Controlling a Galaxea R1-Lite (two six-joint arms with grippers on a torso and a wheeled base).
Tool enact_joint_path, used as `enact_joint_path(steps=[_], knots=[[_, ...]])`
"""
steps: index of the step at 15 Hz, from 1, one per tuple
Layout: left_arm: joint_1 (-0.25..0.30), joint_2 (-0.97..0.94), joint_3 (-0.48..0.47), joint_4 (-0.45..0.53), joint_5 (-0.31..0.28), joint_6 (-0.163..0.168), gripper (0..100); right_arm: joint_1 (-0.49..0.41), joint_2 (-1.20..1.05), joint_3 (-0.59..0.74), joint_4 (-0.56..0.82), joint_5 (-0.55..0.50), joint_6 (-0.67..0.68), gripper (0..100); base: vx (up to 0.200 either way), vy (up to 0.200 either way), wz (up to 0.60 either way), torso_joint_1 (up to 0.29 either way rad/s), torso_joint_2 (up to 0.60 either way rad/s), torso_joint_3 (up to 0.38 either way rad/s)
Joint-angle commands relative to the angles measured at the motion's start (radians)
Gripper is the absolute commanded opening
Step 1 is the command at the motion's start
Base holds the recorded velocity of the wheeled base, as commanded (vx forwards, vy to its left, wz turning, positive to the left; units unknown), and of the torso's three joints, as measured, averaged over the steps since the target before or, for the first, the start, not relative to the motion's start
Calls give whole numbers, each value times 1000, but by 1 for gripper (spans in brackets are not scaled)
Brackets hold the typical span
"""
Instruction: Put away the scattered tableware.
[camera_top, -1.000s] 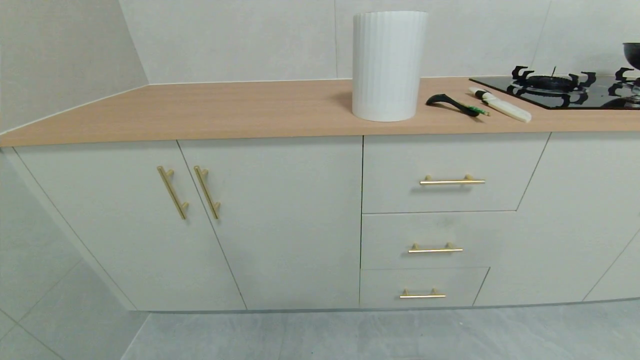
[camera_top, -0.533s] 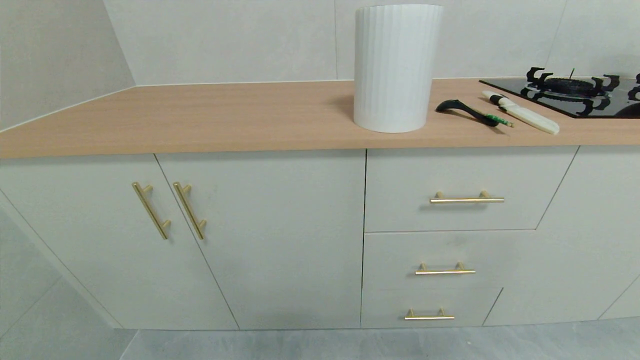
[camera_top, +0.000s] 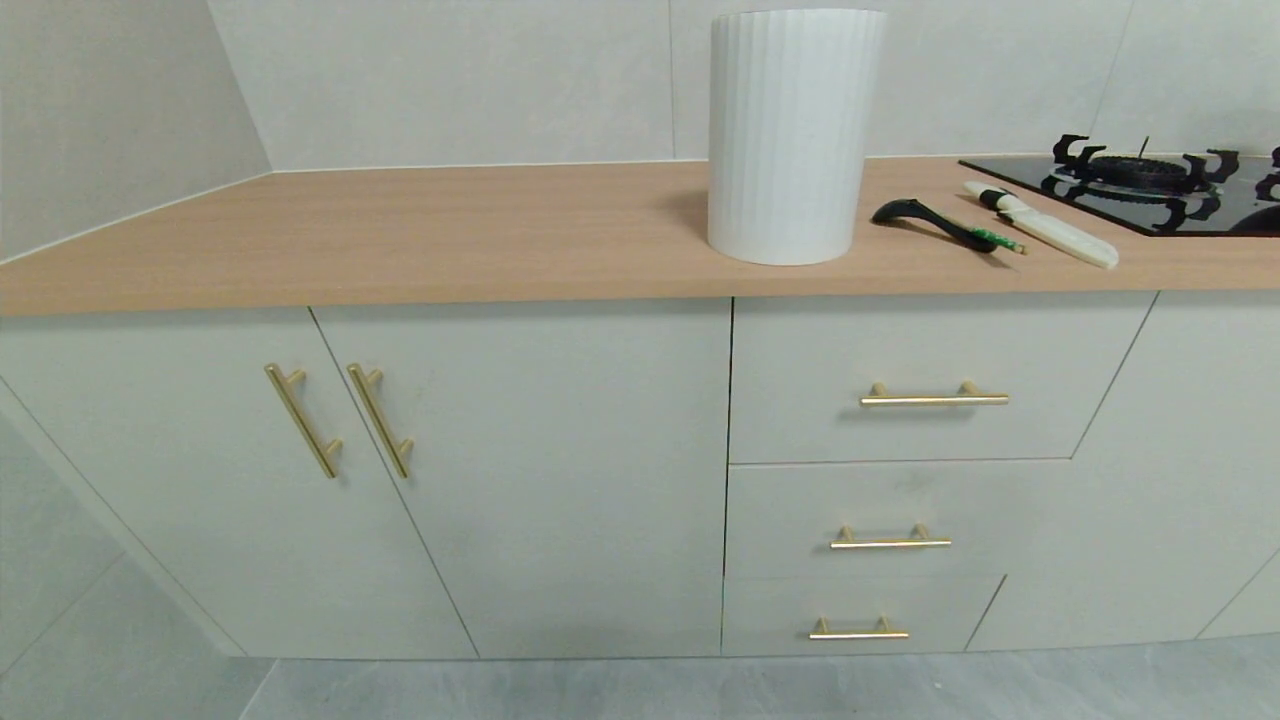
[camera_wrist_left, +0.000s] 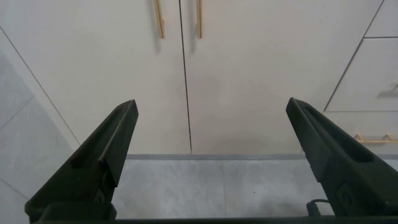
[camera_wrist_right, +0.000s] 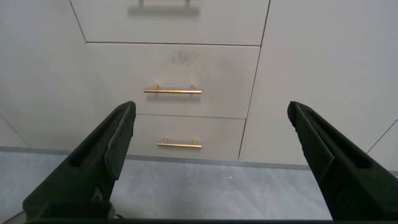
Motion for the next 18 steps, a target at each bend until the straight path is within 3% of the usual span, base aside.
enact_joint_path(steps=[1, 3, 5, 9, 11, 18], knots=[[0, 2, 0, 0, 1, 1, 100, 0, 1, 0, -1, 0, -2, 100, 0, 0, 0, 0, 0, 0], [0, 2, 0, 0, 0, 1, 100, 0, 1, 0, -3, 0, -34, 100, 0, 0, 0, 0, 0, 0], [0, 2, 0, 0, 0, 0, 100, 2, 15, -104, -30, 0, -11, 100, 0, 0, 0, 0, 0, 0], [0, 2, 0, -2, 1, 0, 100, 31, 165, -152, -6, 8, -23, 100, 0, 0, 0, 0, 0, 0], [0, 2, 0, -2, 1, 0, 100, 85, 382, -210, -7, 6, -26, 100, 0, 0, 0, 0, 0, 0], [0, 2, 0, 0, 1, 0, 100, 128, 903, -422, -13, 6, -29, 100, 0, 0, 0, 0, 0, 0]])
